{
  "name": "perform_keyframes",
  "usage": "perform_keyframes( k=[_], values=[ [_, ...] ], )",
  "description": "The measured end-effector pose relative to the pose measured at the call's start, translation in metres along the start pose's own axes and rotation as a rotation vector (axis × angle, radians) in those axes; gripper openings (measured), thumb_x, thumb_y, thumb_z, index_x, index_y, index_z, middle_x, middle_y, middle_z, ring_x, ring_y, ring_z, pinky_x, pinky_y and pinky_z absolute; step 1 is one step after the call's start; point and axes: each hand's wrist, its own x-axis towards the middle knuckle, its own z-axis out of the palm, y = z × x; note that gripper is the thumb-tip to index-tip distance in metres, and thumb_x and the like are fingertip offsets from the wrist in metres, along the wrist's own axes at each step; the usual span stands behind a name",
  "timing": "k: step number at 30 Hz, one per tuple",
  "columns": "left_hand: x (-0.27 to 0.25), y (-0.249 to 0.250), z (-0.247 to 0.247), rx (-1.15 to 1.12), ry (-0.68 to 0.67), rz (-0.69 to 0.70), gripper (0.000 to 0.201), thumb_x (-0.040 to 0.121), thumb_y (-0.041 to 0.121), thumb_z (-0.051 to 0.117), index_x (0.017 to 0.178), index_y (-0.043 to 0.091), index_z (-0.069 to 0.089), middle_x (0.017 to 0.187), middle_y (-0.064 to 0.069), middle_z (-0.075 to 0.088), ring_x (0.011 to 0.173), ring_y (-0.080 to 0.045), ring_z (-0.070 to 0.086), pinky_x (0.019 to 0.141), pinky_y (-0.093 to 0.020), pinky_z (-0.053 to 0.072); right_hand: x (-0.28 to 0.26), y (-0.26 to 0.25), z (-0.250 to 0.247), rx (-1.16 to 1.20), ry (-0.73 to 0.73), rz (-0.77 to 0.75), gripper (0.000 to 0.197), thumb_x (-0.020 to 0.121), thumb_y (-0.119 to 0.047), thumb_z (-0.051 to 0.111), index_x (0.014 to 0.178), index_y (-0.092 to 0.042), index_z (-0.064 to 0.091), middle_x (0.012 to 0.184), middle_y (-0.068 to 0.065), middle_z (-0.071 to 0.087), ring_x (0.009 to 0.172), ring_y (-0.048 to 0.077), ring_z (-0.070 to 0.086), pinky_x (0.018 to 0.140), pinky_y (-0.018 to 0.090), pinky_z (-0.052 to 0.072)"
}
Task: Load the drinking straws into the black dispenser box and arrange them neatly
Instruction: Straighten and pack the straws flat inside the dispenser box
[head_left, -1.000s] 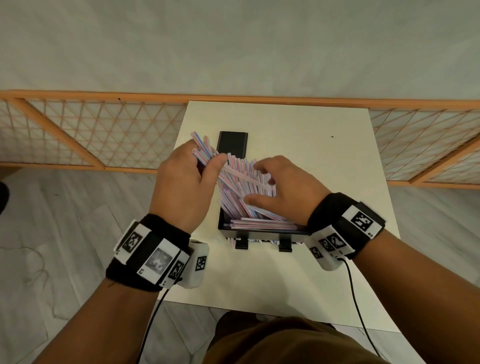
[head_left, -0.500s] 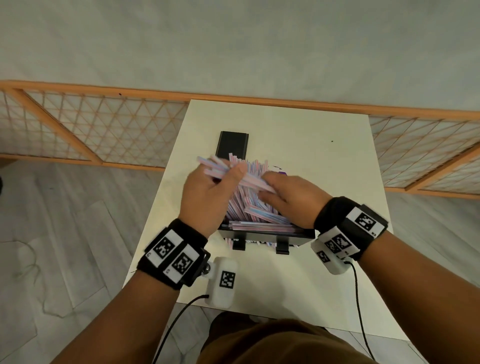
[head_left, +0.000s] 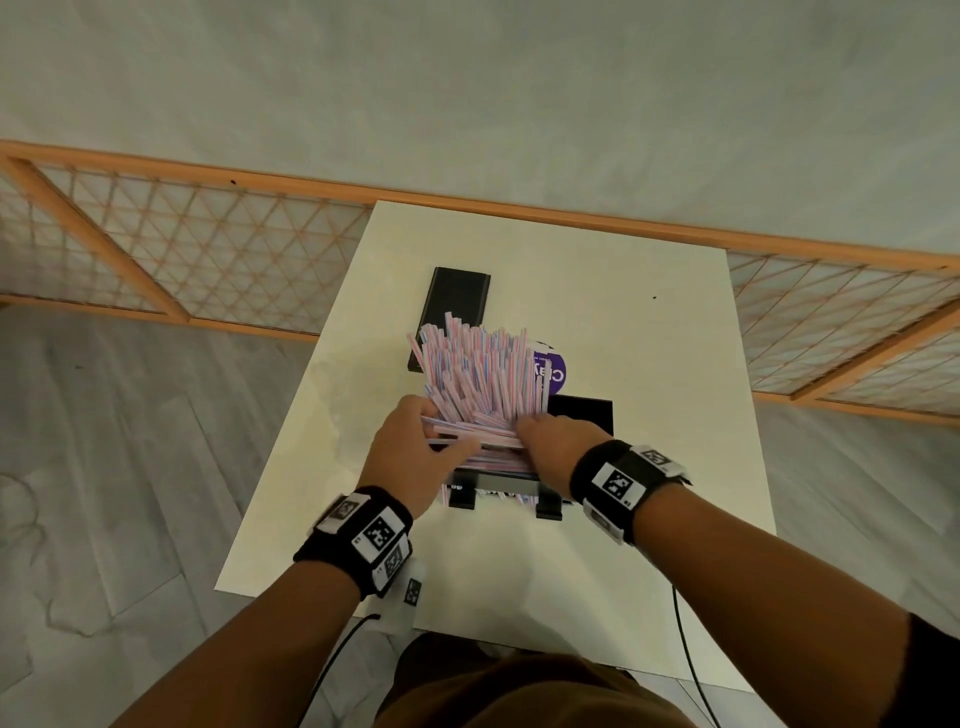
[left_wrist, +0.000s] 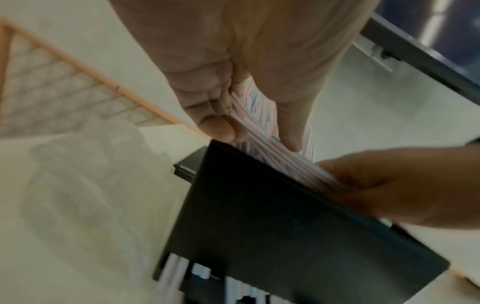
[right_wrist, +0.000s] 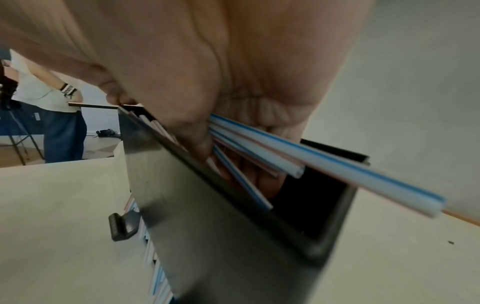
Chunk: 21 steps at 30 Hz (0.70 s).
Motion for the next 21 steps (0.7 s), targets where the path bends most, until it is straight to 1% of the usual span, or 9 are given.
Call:
perform_keyframes(
  k=[2,5,7,9,11,15,17,19,21],
  values=[
    [-0.002,-0.003,-0.001,0.079,-0.004,0.053,0.052,0.074,0.046,0.085,0.106,0.027,0.049,0.098,0.008,0.053,0.083,-0.012,0.055,0.070,-0.026,0.047,0.002,-0.003,0.002,-0.018,0.015,-0.031,0.041,0.099,-0.015,0.050,0.139,-0.014,0.042,0.130,0.011,0.056,0.112,0.032,0.061,0.092,0.042,0.052],
    [-0.005,-0.006,-0.003,0.119,0.009,0.105,0.052,0.077,0.042,0.084,0.111,0.026,0.048,0.109,0.006,0.047,0.088,-0.014,0.056,0.076,-0.030,0.051,0.001,-0.002,0.003,0.002,0.079,-0.056,0.041,0.100,-0.034,0.053,0.136,-0.017,0.044,0.128,0.007,0.055,0.110,0.029,0.060,0.091,0.040,0.051],
    [-0.006,-0.007,-0.004,0.086,0.026,0.103,0.055,0.078,0.040,0.084,0.117,0.027,0.048,0.113,0.005,0.043,0.091,-0.016,0.057,0.079,-0.032,0.053,-0.004,0.004,0.001,0.014,0.162,-0.065,0.046,0.094,-0.046,0.059,0.130,-0.020,0.049,0.123,0.004,0.054,0.108,0.026,0.058,0.090,0.038,0.051],
    [-0.006,-0.009,-0.005,0.050,0.048,0.099,0.057,0.078,0.040,0.084,0.120,0.027,0.048,0.115,0.006,0.042,0.089,-0.017,0.058,0.079,-0.032,0.054,-0.010,0.011,-0.001,0.011,0.231,-0.074,0.046,0.088,-0.051,0.063,0.121,-0.021,0.053,0.117,0.003,0.053,0.104,0.024,0.056,0.089,0.035,0.051],
    [-0.005,-0.010,-0.006,0.018,0.065,0.094,0.053,0.079,0.039,0.084,0.119,0.026,0.050,0.114,0.006,0.044,0.086,-0.017,0.061,0.077,-0.030,0.054,-0.013,0.015,-0.002,0.008,0.243,-0.050,0.042,0.089,-0.051,0.062,0.116,-0.020,0.056,0.113,0.003,0.053,0.101,0.023,0.056,0.087,0.034,0.050],
    [-0.001,-0.013,-0.005,0.070,0.053,0.077,0.031,0.086,0.034,0.079,0.107,0.021,0.060,0.105,0.002,0.057,0.083,-0.013,0.062,0.075,-0.023,0.050,-0.009,0.014,0.001,0.026,0.138,0.021,0.031,0.097,-0.043,0.054,0.115,-0.019,0.063,0.112,0.004,0.059,0.097,0.024,0.061,0.080,0.031,0.047],
    [0.002,-0.012,-0.004,0.118,0.040,0.081,0.023,0.089,0.035,0.075,0.102,0.020,0.065,0.101,0.003,0.062,0.085,-0.011,0.061,0.075,-0.021,0.047,-0.006,0.010,0.003,0.015,0.124,-0.012,0.028,0.098,-0.040,0.052,0.114,-0.021,0.065,0.109,0.003,0.063,0.095,0.022,0.062,0.080,0.031,0.051],
    [0.003,-0.011,-0.001,0.143,0.039,0.108,0.021,0.092,0.038,0.071,0.099,0.019,0.069,0.096,0.005,0.066,0.084,-0.009,0.062,0.074,-0.019,0.045,-0.004,0.006,0.004,-0.010,0.133,-0.067,0.027,0.100,-0.038,0.049,0.116,-0.024,0.065,0.105,0.001,0.063,0.092,0.022,0.063,0.076,0.031,0.051],
    [0.002,-0.010,0.002,0.133,0.048,0.140,0.023,0.094,0.042,0.067,0.098,0.020,0.072,0.091,0.007,0.068,0.082,-0.005,0.062,0.073,-0.020,0.049,-0.003,0.003,0.002,-0.030,0.152,-0.104,0.025,0.102,-0.035,0.048,0.118,-0.026,0.064,0.105,0.001,0.062,0.091,0.022,0.063,0.076,0.032,0.053]
  ],
)
